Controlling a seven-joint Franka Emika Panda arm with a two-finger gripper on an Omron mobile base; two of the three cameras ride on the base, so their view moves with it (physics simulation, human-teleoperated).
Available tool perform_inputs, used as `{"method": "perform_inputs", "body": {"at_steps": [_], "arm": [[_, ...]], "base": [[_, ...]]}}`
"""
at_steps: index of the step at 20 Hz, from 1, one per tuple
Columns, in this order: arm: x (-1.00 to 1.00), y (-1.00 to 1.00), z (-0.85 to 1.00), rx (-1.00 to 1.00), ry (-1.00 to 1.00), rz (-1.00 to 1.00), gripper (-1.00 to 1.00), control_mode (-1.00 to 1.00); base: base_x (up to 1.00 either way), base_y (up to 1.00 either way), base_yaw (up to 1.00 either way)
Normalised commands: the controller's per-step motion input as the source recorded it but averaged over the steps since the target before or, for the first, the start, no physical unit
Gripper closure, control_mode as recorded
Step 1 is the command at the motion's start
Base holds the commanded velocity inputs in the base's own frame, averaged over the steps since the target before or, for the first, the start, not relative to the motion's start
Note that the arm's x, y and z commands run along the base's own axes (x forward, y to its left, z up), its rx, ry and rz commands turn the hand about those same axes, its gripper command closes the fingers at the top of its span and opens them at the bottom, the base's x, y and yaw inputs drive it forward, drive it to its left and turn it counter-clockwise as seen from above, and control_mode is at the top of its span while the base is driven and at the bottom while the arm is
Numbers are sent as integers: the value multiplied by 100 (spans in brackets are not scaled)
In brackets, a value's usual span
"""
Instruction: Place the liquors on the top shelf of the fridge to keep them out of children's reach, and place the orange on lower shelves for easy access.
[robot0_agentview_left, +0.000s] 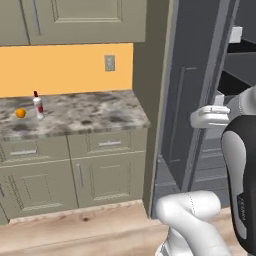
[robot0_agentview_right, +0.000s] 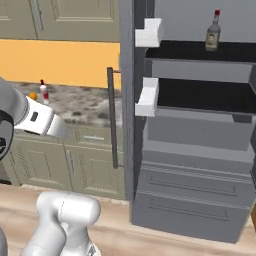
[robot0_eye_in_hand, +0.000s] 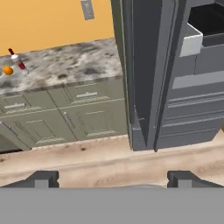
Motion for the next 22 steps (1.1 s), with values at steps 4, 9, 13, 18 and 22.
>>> {"method": "perform_inputs", "body": {"at_steps": [4, 9, 13, 18, 22], "arm": [[0, 0, 0, 0, 0, 0, -100, 100], [0, 0, 0, 0, 0, 0, -100, 100], [0, 0, 0, 0, 0, 0, -100, 100], [0, 0, 0, 0, 0, 0, -100, 100], [0, 0, 0, 0, 0, 0, -100, 100]], "base": [[23, 92, 4], [39, 90, 1], [57, 63, 0], [72, 51, 0], [69, 53, 0]]}}
